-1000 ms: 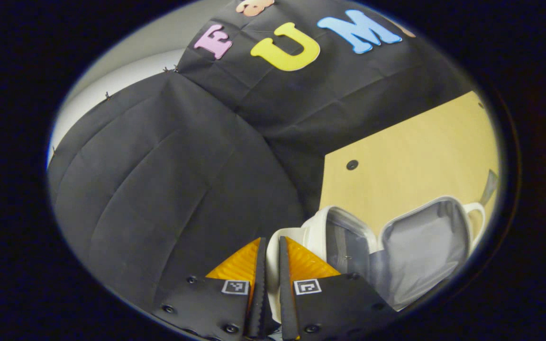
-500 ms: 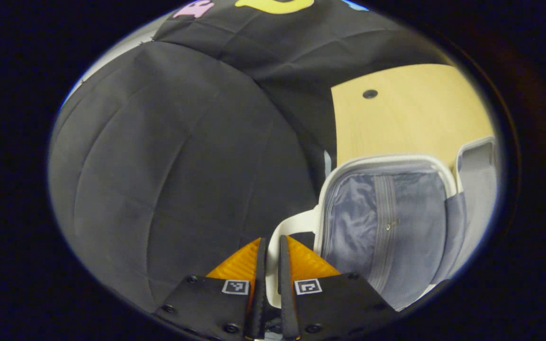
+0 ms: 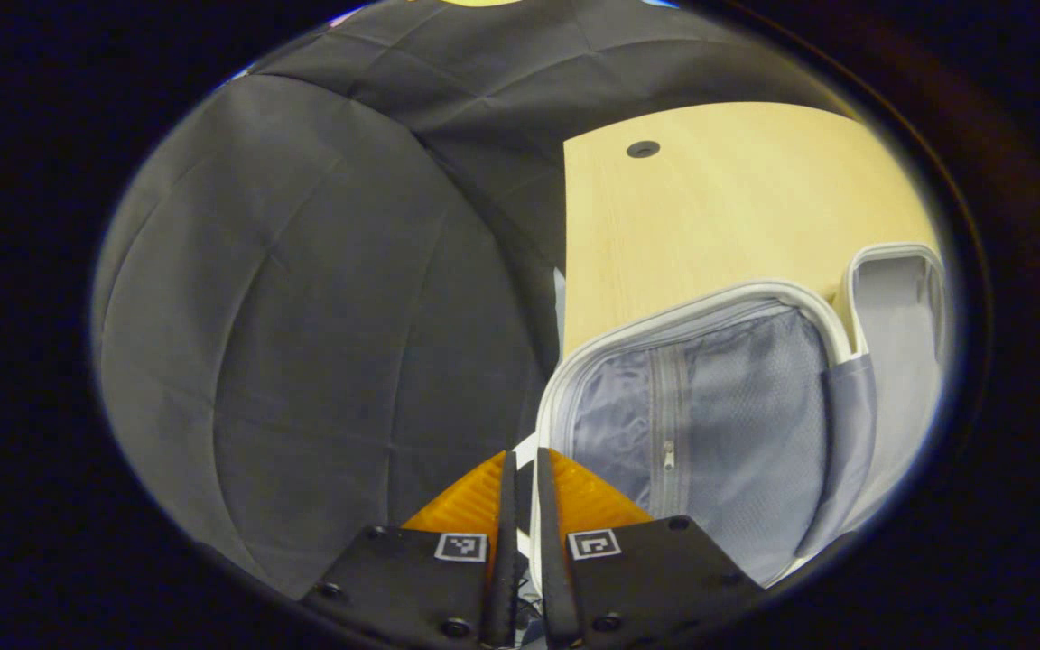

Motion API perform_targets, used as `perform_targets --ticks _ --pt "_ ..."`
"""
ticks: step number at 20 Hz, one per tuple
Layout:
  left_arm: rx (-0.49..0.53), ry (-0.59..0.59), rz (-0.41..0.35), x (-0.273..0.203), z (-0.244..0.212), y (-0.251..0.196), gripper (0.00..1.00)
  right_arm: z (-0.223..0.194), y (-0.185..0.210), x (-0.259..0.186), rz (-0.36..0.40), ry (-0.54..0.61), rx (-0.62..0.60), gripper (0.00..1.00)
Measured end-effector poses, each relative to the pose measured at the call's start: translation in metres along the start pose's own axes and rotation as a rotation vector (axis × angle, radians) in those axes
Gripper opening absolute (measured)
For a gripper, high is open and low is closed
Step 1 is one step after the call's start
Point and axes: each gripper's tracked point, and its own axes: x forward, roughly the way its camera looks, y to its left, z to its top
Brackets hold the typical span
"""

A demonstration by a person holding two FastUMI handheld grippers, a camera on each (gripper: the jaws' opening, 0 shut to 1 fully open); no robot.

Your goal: First open the suitcase, pack the skin care products into it, and then close the suitcase.

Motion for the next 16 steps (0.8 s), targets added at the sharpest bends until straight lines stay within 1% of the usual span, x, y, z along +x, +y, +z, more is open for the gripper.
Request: perform_targets --ticks 1,4,6,7,9,11,12,14,16 --pt "-0.022 -0.017 -0.016 -0.001 0.002 -0.005 0.19 -0.003 0.002 0.001 0.006 0.008 0.007 0.93" --pt "-0.109 -0.09 -0.123 -0.012 0.009 -0.048 0.54 -0.01 0.007 0.001 0.025 0.029 0.011 0.93" --pt "-0.176 -0.18 -0.184 -0.035 0.029 -0.074 0.78 -0.013 0.01 0.0 0.038 0.037 -0.002 0.93" --pt "-0.214 -0.239 -0.226 -0.05 0.044 -0.091 0.78 -0.016 0.012 0.0 0.048 0.04 -0.009 0.93" --pt "-0.28 -0.361 -0.335 -0.086 0.077 -0.131 0.8 -0.02 0.017 0.002 0.065 0.055 -0.022 0.93" --pt "-0.304 -0.481 -0.454 -0.127 0.108 -0.178 0.83 -0.025 0.021 0.002 0.083 0.071 -0.027 0.93" --pt "-0.296 -0.523 -0.533 -0.148 0.12 -0.205 0.85 -0.026 0.023 0.002 0.091 0.077 -0.027 0.93" --pt "-0.26 -0.571 -0.659 -0.182 0.137 -0.254 0.86 -0.028 0.024 0.003 0.098 0.085 -0.031 0.93" --pt "-0.216 -0.57 -0.775 -0.205 0.145 -0.3 0.85 -0.032 0.024 0.002 0.106 0.094 -0.033 0.93"
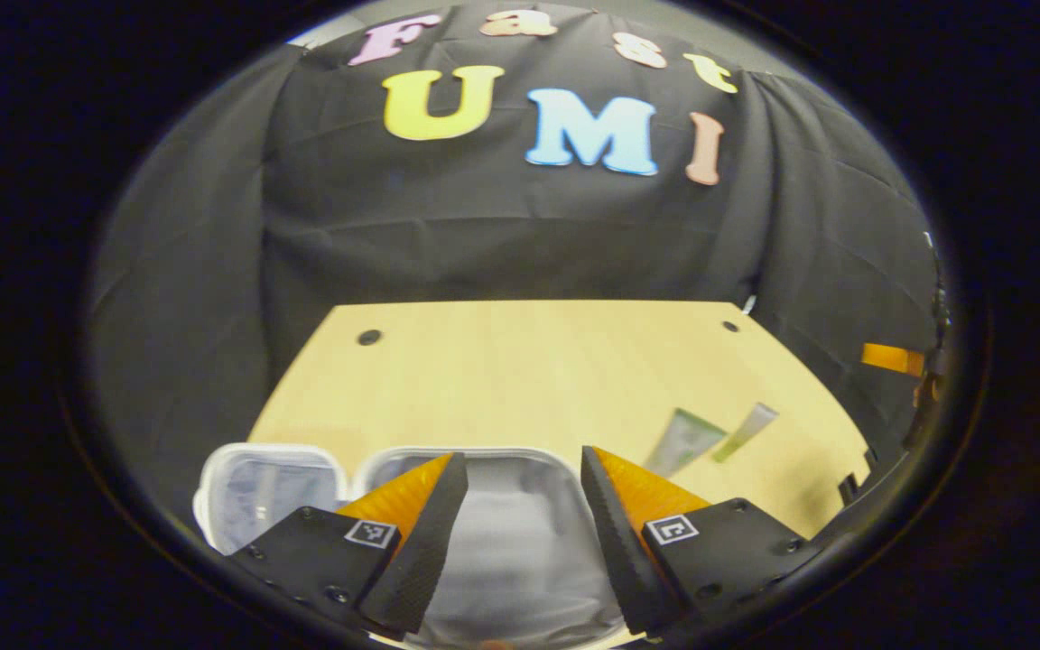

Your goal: First open the suitcase, pack the skin care products into it, and then close the suitcase.

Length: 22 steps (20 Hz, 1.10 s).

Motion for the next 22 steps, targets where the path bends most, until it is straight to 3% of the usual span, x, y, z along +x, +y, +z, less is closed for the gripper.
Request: perform_targets --ticks 3,7,10,15,16,17,22 --pt "-0.029 0.037 -0.126 0.031 -0.022 -0.075 0.85 -0.002 -0.008 -0.004 -0.005 0.004 -0.012 0.94" --pt "0.019 0.079 -0.183 0.06 -0.031 -0.127 0.85 -0.008 -0.028 -0.011 -0.041 0.014 -0.012 0.93" --pt "0.081 0.084 -0.155 0.088 -0.038 -0.139 0.93 -0.01 -0.049 -0.018 -0.088 0.021 0.015 0.89" --pt "0.087 0.122 -0.169 0.124 -0.051 -0.151 0.94 -0.016 -0.077 -0.03 -0.163 0.032 0.056 0.93" --pt "0.094 0.128 -0.166 0.129 -0.051 -0.149 0.93 -0.017 -0.08 -0.033 -0.173 0.035 0.06 0.89" --pt "0.1 0.136 -0.161 0.138 -0.053 -0.149 0.93 -0.018 -0.083 -0.036 -0.181 0.037 0.06 0.93" --pt "0.116 0.105 -0.076 0.164 -0.045 -0.13 0.93 -0.021 -0.093 -0.045 -0.217 0.058 0.036 0.89"
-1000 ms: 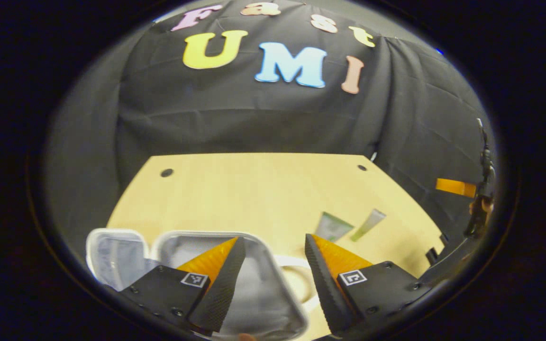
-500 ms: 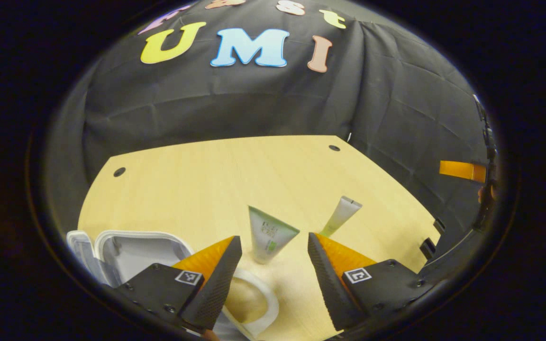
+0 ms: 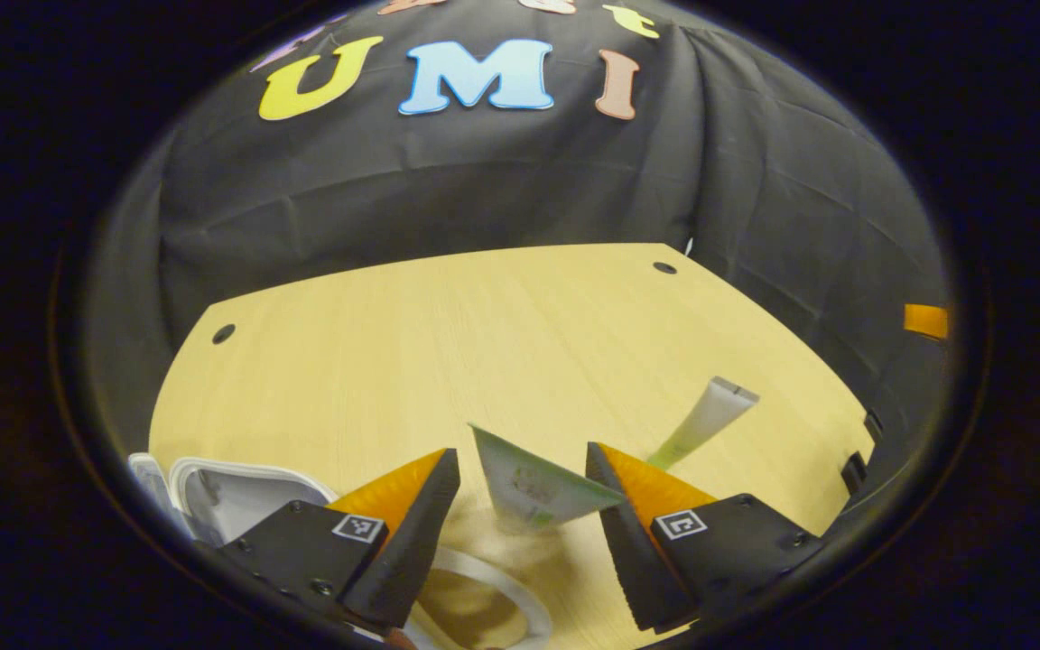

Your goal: First open the suitcase, pack the skin care products into it, and then close the suitcase.

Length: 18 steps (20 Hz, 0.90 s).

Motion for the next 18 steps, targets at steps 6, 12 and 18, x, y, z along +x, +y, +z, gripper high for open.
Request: perform_targets --ticks 6,12,18 --pt "-0.01 0.018 0.063 0.016 -0.008 0.012 0.38 -0.005 0.002 -0.005 -0.008 0.021 -0.04 0.93" --pt "0.005 0.034 0.065 0.012 -0.009 0.014 0.32 -0.016 0.025 -0.001 0.05 0.054 -0.076 0.93" --pt "-0.041 -0.011 0.056 -0.008 0.008 0.013 0.31 -0.022 0.059 0.003 0.144 0.074 -0.15 0.93"
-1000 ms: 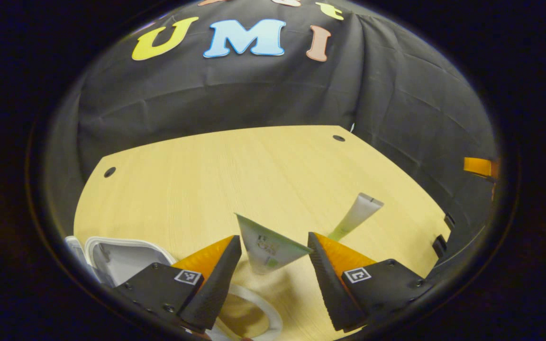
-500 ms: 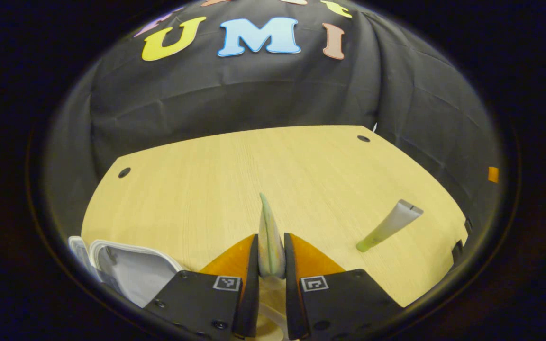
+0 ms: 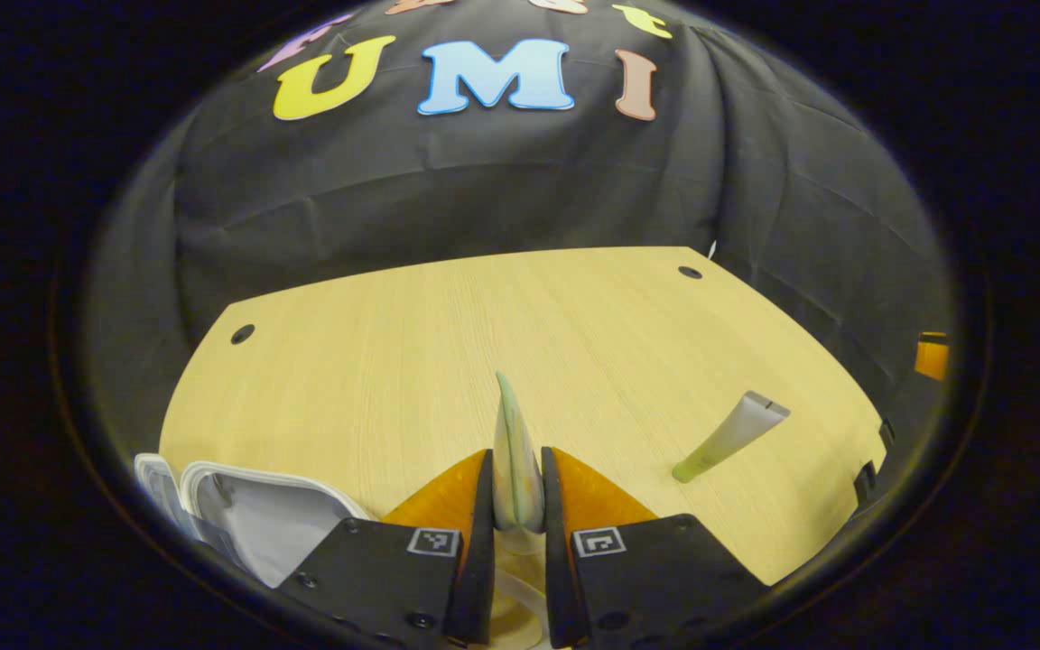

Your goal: First open the suitcase, pack the skin care products into it, and then close the suitcase.

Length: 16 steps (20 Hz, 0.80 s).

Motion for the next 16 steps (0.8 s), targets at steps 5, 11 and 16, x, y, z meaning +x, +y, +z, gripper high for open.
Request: perform_targets --ticks 5,11,16 --pt "-0.069 -0.075 -0.01 -0.035 0.029 0.001 0.31 0.0 0.034 0.008 0.098 0.01 -0.064 0.87" --pt "-0.136 -0.14 0.029 -0.092 0.043 0.012 0.31 -0.003 0.088 0.026 0.262 0.038 -0.117 0.87" --pt "-0.201 -0.154 0.108 -0.134 0.034 0.036 0.31 -0.014 0.131 0.06 0.376 0.087 -0.16 0.82"
